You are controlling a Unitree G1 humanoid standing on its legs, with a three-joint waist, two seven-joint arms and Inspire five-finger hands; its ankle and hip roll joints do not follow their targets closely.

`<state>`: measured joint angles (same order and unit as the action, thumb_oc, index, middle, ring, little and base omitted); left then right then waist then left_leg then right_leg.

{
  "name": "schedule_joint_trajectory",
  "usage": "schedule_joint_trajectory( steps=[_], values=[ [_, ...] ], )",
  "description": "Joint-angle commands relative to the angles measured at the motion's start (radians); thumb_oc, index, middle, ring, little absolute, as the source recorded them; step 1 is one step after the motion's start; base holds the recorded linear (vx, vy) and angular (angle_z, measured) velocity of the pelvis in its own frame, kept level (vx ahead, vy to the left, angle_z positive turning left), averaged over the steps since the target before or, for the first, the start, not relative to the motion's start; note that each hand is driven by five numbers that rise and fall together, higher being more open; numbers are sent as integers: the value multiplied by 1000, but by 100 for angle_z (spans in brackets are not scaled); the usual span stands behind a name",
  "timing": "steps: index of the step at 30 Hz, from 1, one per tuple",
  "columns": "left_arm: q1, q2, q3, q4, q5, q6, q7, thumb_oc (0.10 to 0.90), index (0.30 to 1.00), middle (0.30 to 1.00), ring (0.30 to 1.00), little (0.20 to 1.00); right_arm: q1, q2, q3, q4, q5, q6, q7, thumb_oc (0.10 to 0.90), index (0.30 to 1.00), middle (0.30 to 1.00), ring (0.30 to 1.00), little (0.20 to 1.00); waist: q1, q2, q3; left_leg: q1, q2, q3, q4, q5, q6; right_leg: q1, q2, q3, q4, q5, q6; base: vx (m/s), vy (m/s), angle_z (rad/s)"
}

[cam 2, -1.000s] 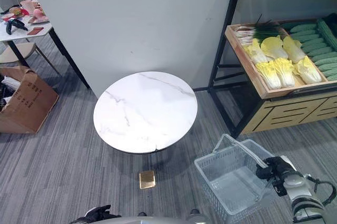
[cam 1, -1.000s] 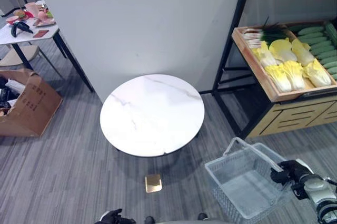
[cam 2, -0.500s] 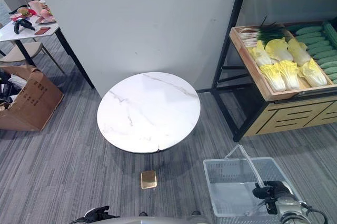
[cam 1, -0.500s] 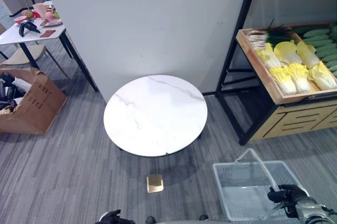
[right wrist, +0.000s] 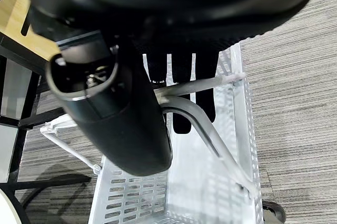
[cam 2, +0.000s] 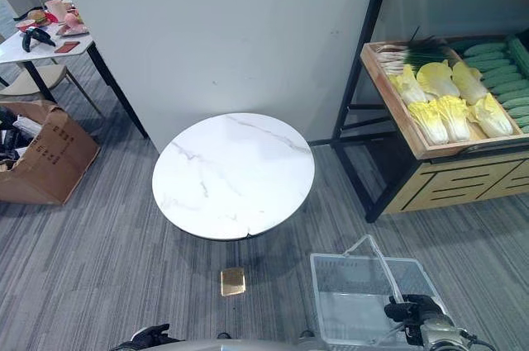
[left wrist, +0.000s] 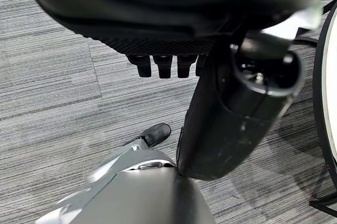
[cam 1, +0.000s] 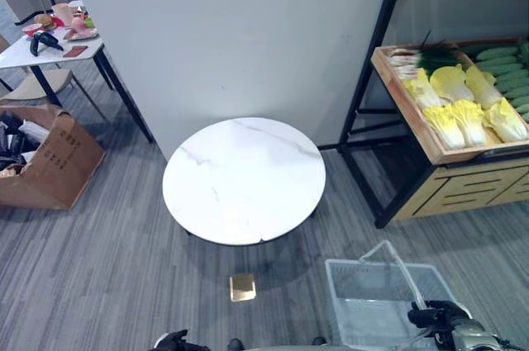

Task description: Get the vegetables into the basket

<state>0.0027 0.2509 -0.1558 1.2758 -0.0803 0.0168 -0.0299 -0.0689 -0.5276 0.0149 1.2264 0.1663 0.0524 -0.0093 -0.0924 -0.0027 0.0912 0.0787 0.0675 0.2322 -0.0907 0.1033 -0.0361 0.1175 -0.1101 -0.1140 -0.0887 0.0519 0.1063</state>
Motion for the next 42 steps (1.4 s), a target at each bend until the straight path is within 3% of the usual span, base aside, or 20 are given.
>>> schedule_joint_trajectory(
  steps=[1, 13, 21, 23, 25, 26, 28, 29, 30, 34, 39, 42],
  values=[
    [-42, 1, -18, 56, -17, -5, 4, 900, 1000, 1000, 1000, 1000, -139, -27, 6, -12, 26, -69, -36, 400, 300, 300, 300, 300, 21, -64, 4, 65, -35, -41, 3, -114, -7, -84, -31, 13, 12, 67, 72, -26, 50, -4],
    [-76, 14, -9, 61, -31, -5, 10, 900, 1000, 1000, 1000, 1000, -120, 20, 28, -20, 12, -60, -31, 400, 300, 300, 300, 300, -11, -69, 29, 47, -63, -4, 3, -127, 11, -135, -56, 57, 22, 105, 100, -11, 69, -12],
    [-92, 33, -34, 46, 43, -13, 17, 900, 1000, 1000, 1000, 1000, -114, 68, 82, -137, -30, -60, -20, 400, 300, 300, 300, 300, -61, -52, 60, 64, -85, 100, 3, -152, 29, -213, -70, 136, 57, 147, 137, 7, 92, -45],
    [-103, 37, -27, 30, 34, -12, 22, 900, 1000, 1000, 1000, 1000, -99, 70, 84, -190, -44, -57, -21, 400, 300, 300, 300, 300, -67, -48, 75, 66, -79, 129, 3, -151, 29, -241, -81, 96, 92, 151, 141, -34, 17, -43],
    [-109, 41, -16, 19, 22, -12, 27, 900, 1000, 1000, 1000, 1000, -94, 78, 84, -222, -46, -58, -24, 400, 300, 300, 300, 300, -53, -39, 90, 76, -60, 177, 3, -154, 22, -249, -116, -52, 128, 139, 133, -45, -17, -62],
    [-109, 41, -15, 19, 22, -11, 27, 900, 1000, 1000, 1000, 1000, -94, 77, 84, -222, -46, -58, -24, 400, 300, 300, 300, 300, -54, -38, 91, 77, -60, 176, 3, -154, 22, -247, -116, -53, 128, 139, 133, -25, -19, -85],
    [-108, 45, -4, 14, 14, -12, 32, 900, 1000, 1000, 1000, 1000, -107, 81, 97, -224, -56, -57, -23, 400, 300, 300, 300, 300, -40, -37, 93, 88, -45, 218, 3, -153, 12, -243, -160, -176, 135, 141, 124, 29, -24, -81],
    [-103, 47, 8, 14, 6, -12, 33, 900, 1000, 1000, 1000, 1000, -118, 87, 106, -224, -59, -56, -20, 400, 300, 300, 300, 300, -22, -30, 90, 106, -34, 230, 3, -175, 3, -228, -186, -242, 128, 139, 136, 58, -95, -116],
    [-86, 47, 29, 13, -1, -13, 36, 900, 1000, 1000, 1000, 1000, -139, 92, 122, -226, -71, -55, -13, 400, 300, 300, 300, 300, 5, -41, 86, 113, -28, 270, 7, -167, -4, -222, -245, -349, 119, 181, 139, 61, -81, -98],
    [-65, 41, 55, 28, 1, -5, 37, 900, 1000, 1000, 1000, 1000, -144, 100, 138, -195, -87, -52, 0, 400, 300, 300, 300, 300, 29, -69, 72, 132, -45, 300, 13, -181, -10, -174, -250, -396, 64, 207, 152, 37, -89, -88],
    [-50, 25, 63, 46, 14, 0, 40, 900, 1000, 1000, 1000, 1000, -112, 105, 129, -192, -78, -54, 5, 400, 300, 300, 300, 300, 25, -73, 67, 150, -35, 292, 40, -196, -17, -143, -226, -386, 53, 192, 145, 92, -114, -13],
    [-40, 18, 72, 58, 27, 8, 45, 900, 1000, 1000, 1000, 1000, -88, 110, 126, -196, -71, -53, 9, 400, 300, 300, 300, 300, 18, -62, 66, 154, -12, 300, 31, -181, -30, -142, -204, -383, 60, 167, 138, 49, -132, 2]
  ],
)
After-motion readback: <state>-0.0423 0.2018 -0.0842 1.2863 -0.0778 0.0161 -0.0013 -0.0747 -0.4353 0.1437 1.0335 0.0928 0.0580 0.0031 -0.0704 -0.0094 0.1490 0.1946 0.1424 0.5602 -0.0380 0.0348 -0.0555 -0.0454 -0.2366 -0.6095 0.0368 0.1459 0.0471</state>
